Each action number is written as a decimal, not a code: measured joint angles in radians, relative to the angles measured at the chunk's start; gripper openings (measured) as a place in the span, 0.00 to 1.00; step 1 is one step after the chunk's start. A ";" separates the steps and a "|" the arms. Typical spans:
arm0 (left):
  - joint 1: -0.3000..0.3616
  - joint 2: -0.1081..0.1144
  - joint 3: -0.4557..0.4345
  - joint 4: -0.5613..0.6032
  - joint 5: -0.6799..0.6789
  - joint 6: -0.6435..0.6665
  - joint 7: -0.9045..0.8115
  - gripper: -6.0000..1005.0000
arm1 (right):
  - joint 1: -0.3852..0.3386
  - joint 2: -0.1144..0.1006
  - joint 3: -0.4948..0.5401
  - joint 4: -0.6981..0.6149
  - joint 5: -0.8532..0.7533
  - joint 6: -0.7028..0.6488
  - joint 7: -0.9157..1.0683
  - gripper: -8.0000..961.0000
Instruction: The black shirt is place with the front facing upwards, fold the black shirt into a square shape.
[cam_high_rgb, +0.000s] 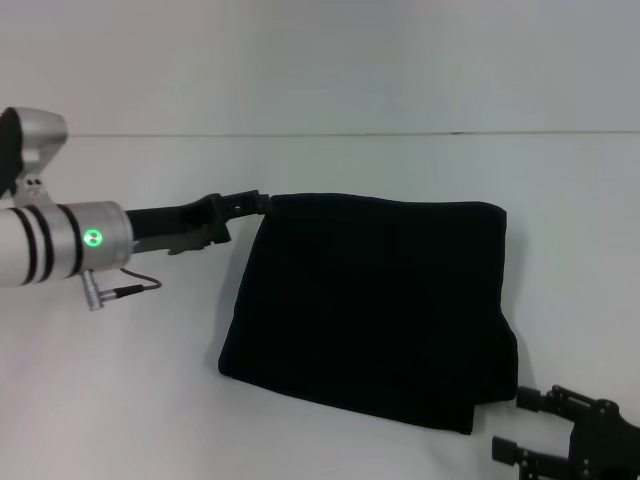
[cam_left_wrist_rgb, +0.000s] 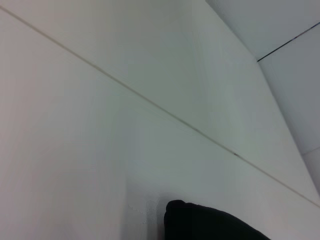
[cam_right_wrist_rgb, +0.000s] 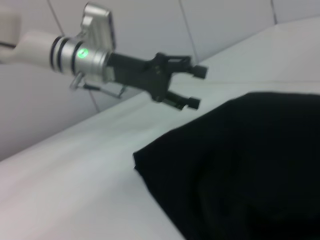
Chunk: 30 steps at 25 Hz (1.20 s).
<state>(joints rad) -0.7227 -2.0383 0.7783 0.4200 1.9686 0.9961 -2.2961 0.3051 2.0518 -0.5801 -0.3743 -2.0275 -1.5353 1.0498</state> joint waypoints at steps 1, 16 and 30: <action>-0.005 -0.004 0.006 -0.004 0.000 -0.006 0.001 0.95 | 0.000 0.000 0.000 -0.001 -0.011 -0.001 -0.002 0.91; -0.015 -0.044 0.069 -0.018 -0.001 -0.057 0.006 0.95 | 0.012 0.016 0.009 -0.047 -0.030 -0.003 -0.026 0.91; -0.029 -0.069 0.133 -0.002 -0.007 -0.064 0.053 0.89 | 0.014 0.020 0.009 -0.050 -0.029 -0.004 -0.022 0.91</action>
<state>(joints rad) -0.7520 -2.1070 0.9114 0.4176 1.9615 0.9317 -2.2426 0.3191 2.0723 -0.5706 -0.4239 -2.0567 -1.5395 1.0274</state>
